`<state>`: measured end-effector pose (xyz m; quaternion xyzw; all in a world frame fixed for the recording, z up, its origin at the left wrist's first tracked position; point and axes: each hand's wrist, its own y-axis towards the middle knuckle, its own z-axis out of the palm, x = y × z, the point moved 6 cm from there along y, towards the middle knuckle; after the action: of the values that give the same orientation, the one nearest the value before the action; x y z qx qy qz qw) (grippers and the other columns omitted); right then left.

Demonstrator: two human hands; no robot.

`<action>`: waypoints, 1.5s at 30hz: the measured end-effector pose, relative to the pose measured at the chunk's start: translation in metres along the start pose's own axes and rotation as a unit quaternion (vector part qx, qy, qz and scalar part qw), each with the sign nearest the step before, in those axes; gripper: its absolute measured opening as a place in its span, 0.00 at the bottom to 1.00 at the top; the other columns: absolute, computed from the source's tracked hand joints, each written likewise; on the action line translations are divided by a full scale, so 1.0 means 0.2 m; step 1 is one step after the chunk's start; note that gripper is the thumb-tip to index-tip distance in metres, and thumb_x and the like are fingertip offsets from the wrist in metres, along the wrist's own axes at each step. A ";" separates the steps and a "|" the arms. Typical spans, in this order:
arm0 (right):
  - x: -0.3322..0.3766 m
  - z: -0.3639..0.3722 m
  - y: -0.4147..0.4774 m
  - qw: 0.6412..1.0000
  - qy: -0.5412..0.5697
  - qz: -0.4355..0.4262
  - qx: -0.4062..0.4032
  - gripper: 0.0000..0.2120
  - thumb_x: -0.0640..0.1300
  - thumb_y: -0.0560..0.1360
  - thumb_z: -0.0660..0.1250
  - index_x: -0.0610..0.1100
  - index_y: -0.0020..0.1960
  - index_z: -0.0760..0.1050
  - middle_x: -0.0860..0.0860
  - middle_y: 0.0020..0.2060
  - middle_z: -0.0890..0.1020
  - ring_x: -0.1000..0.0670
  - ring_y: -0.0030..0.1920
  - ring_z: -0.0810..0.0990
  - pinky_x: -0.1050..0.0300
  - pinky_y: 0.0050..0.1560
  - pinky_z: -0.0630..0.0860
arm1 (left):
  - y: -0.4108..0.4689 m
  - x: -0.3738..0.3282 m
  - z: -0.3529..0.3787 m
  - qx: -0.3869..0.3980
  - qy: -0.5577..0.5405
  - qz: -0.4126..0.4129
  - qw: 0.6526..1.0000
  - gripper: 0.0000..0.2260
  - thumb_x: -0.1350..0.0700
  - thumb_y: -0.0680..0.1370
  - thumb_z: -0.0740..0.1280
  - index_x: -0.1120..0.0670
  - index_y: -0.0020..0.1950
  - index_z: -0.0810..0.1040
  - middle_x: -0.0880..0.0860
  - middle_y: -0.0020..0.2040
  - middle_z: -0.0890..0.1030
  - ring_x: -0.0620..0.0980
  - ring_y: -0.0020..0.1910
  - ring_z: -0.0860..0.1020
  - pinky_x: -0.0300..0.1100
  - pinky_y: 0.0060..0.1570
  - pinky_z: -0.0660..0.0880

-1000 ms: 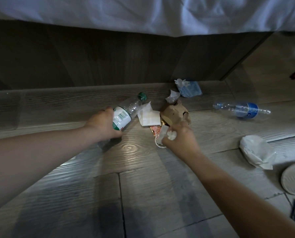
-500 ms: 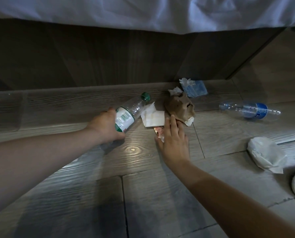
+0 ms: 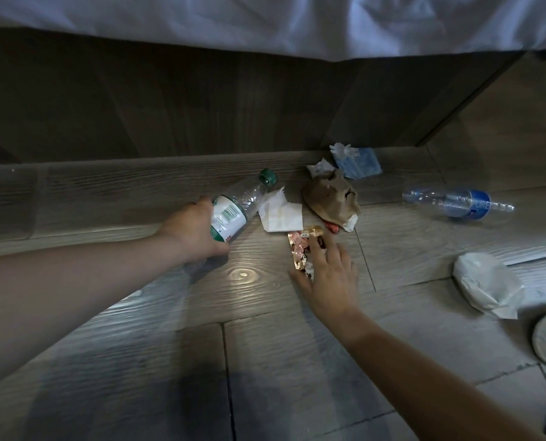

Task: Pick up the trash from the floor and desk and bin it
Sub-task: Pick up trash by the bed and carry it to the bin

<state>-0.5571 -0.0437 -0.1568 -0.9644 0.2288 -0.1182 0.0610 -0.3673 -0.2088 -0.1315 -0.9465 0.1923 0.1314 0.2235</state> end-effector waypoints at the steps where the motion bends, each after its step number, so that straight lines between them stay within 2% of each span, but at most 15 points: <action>1: 0.00 0.00 0.00 1.000 0.003 0.000 0.002 0.35 0.63 0.77 0.59 0.48 0.78 0.56 0.47 0.77 0.56 0.42 0.73 0.59 0.44 0.70 0.60 | 0.00 0.00 0.00 0.000 0.000 0.000 1.000 0.26 0.47 0.63 0.75 0.53 0.49 0.62 0.57 0.51 0.77 0.54 0.43 0.73 0.42 0.40 0.70; 5: 0.01 -0.02 0.03 0.999 0.047 0.004 -0.013 0.32 0.54 0.77 0.65 0.45 0.76 0.60 0.44 0.75 0.61 0.41 0.70 0.64 0.47 0.70 0.62 | 0.00 0.00 0.00 0.002 -0.001 0.000 1.000 0.26 0.47 0.63 0.75 0.53 0.50 0.62 0.57 0.50 0.76 0.54 0.43 0.73 0.42 0.40 0.71; 8: 0.02 -0.03 0.03 0.997 0.069 0.007 -0.015 0.32 0.50 0.76 0.67 0.44 0.75 0.61 0.43 0.73 0.63 0.42 0.68 0.65 0.50 0.69 0.61 | -0.01 0.00 0.00 0.004 0.001 -0.001 1.000 0.26 0.47 0.63 0.75 0.53 0.50 0.63 0.57 0.51 0.76 0.54 0.44 0.73 0.42 0.40 0.70; 13: -0.03 -0.05 0.03 0.980 0.178 0.076 -0.047 0.31 0.47 0.70 0.74 0.45 0.69 0.68 0.43 0.64 0.70 0.43 0.63 0.68 0.49 0.65 0.67 | 0.00 0.00 0.00 0.004 0.001 0.000 1.000 0.27 0.47 0.63 0.76 0.54 0.51 0.64 0.57 0.51 0.77 0.55 0.45 0.75 0.41 0.39 0.69; 16: -0.03 -0.03 0.02 0.981 0.174 0.074 -0.040 0.30 0.46 0.69 0.74 0.44 0.68 0.70 0.44 0.62 0.70 0.43 0.63 0.69 0.49 0.65 0.68 | -0.01 -0.01 0.00 0.005 -0.002 -0.001 1.000 0.28 0.47 0.63 0.76 0.55 0.55 0.66 0.57 0.52 0.77 0.56 0.47 0.77 0.41 0.40 0.69; 19: -0.03 -0.03 0.02 0.986 0.156 0.052 -0.034 0.29 0.47 0.69 0.73 0.44 0.67 0.70 0.44 0.62 0.70 0.44 0.62 0.69 0.50 0.65 0.68 | -0.01 -0.01 -0.01 0.007 -0.003 -0.003 1.000 0.28 0.47 0.64 0.76 0.56 0.55 0.66 0.57 0.52 0.77 0.55 0.46 0.76 0.41 0.40 0.70; 21: -0.05 -0.04 0.02 0.986 0.157 0.043 -0.025 0.29 0.47 0.69 0.73 0.46 0.67 0.70 0.45 0.62 0.70 0.45 0.61 0.70 0.53 0.62 0.70 | -0.01 -0.01 -0.01 0.007 -0.003 -0.003 1.000 0.28 0.47 0.64 0.76 0.56 0.55 0.66 0.57 0.52 0.77 0.55 0.45 0.75 0.41 0.40 0.70; 24: -0.08 -0.06 0.03 0.985 0.167 0.038 -0.011 0.29 0.47 0.69 0.74 0.48 0.68 0.70 0.46 0.61 0.69 0.46 0.58 0.73 0.57 0.55 0.72 | -0.01 -0.01 -0.01 0.000 -0.001 -0.003 1.000 0.29 0.47 0.63 0.76 0.56 0.56 0.67 0.58 0.53 0.77 0.57 0.49 0.77 0.41 0.41 0.69; 28: -0.14 -0.11 0.01 0.974 0.218 0.049 -0.025 0.29 0.42 0.68 0.74 0.47 0.68 0.71 0.48 0.57 0.70 0.49 0.52 0.73 0.64 0.51 0.66 | -0.01 -0.01 0.00 0.001 0.000 -0.004 1.000 0.29 0.47 0.63 0.76 0.56 0.56 0.67 0.57 0.53 0.77 0.57 0.50 0.77 0.42 0.41 0.69; 32: -0.14 -0.14 -0.09 0.974 0.223 0.008 -0.037 0.30 0.46 0.69 0.75 0.48 0.69 0.71 0.50 0.59 0.71 0.51 0.55 0.74 0.61 0.55 0.71 | -0.01 -0.01 0.00 0.001 -0.003 -0.005 1.000 0.29 0.47 0.63 0.75 0.56 0.56 0.67 0.57 0.53 0.77 0.57 0.50 0.77 0.42 0.42 0.71; 37: -0.05 -0.01 -0.23 0.975 0.218 -0.033 0.027 0.36 0.47 0.66 0.75 0.51 0.71 0.66 0.53 0.57 0.68 0.49 0.58 0.73 0.53 0.60 0.73 | -0.01 -0.01 0.00 -0.005 -0.001 -0.001 1.000 0.28 0.47 0.63 0.75 0.56 0.55 0.67 0.58 0.53 0.77 0.57 0.49 0.77 0.43 0.43 0.73; 40: -0.04 0.02 -0.24 0.978 0.205 -0.014 0.022 0.37 0.48 0.65 0.74 0.50 0.71 0.63 0.52 0.55 0.69 0.49 0.56 0.73 0.53 0.57 0.74 | -0.02 -0.02 0.00 -0.004 0.001 -0.001 1.000 0.28 0.47 0.64 0.75 0.56 0.56 0.67 0.58 0.53 0.77 0.58 0.50 0.77 0.43 0.43 0.72; 45: -0.01 0.04 -0.24 0.991 0.125 0.007 0.037 0.38 0.57 0.67 0.71 0.49 0.72 0.59 0.49 0.57 0.68 0.48 0.56 0.72 0.53 0.53 0.75 | -0.02 -0.02 -0.01 0.000 0.003 -0.002 1.000 0.29 0.47 0.64 0.75 0.57 0.57 0.67 0.58 0.54 0.77 0.58 0.51 0.77 0.42 0.42 0.71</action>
<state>-0.5363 -0.0002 -0.1570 -0.9376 0.2365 -0.2457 0.0684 -0.3690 -0.2041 -0.1270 -0.9471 0.1911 0.1285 0.2236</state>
